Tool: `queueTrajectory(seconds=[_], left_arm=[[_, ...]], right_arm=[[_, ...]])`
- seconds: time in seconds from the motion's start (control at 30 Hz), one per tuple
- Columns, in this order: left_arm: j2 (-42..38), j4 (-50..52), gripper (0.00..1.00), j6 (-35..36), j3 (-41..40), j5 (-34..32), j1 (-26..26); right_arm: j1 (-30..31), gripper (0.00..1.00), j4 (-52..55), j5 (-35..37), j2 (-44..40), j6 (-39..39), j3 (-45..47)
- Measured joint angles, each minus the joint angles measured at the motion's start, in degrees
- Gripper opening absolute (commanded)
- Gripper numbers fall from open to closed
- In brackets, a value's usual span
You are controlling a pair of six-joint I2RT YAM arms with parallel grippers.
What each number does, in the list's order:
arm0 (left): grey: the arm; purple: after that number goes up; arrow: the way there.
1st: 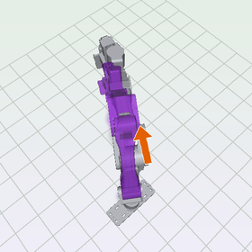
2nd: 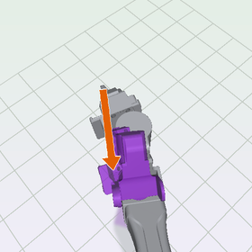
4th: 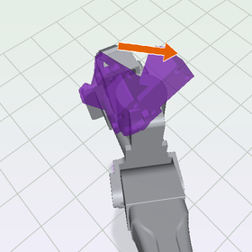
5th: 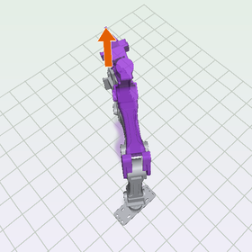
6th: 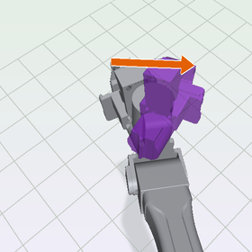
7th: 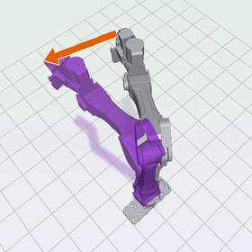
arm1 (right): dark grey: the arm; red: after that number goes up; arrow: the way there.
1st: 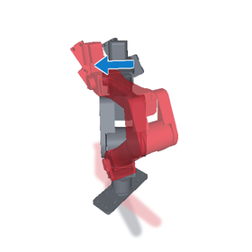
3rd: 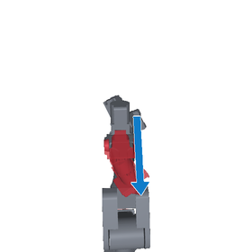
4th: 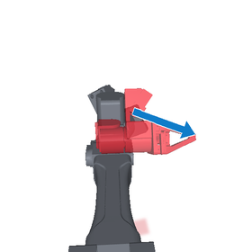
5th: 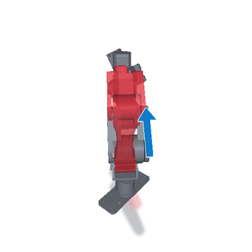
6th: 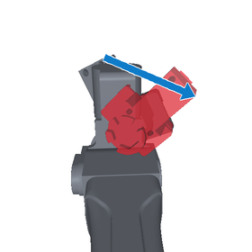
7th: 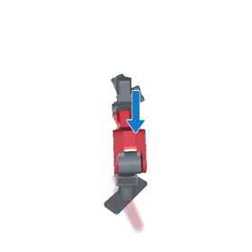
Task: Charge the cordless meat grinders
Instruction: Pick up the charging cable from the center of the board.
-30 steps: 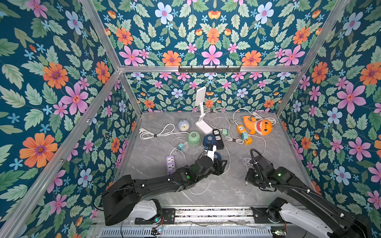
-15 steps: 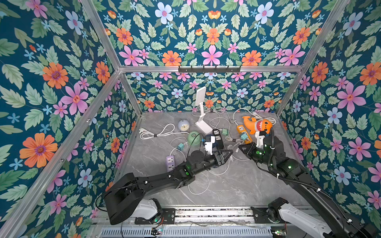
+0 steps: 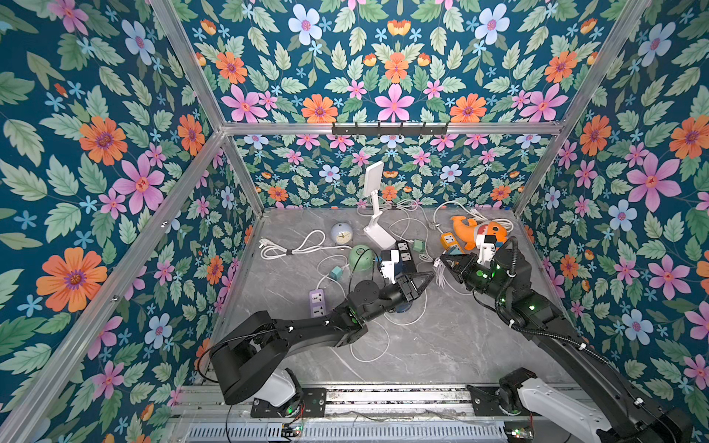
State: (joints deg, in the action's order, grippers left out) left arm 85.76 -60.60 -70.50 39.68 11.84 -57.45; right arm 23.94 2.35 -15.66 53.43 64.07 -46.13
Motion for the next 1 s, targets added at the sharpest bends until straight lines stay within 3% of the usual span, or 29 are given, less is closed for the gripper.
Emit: queueTrajectory(seconds=[0.77,0.87,1.0], left_arm=[[4.04,-5.22,0.32,-1.53,2.69,2.38,2.32],[4.63,-5.38,0.36,-1.62,2.75,3.04,2.32],[4.22,-5.57,0.49,-2.62,1.16,3.37,2.32]], right_arm=[[0.00,0.00,-4.35,-2.27,0.68,2.97,1.95],[0.00,0.00,-4.02,-2.05,0.17,2.95,2.05],[0.00,0.00,-3.37,-2.05,-0.09,2.75,1.99]])
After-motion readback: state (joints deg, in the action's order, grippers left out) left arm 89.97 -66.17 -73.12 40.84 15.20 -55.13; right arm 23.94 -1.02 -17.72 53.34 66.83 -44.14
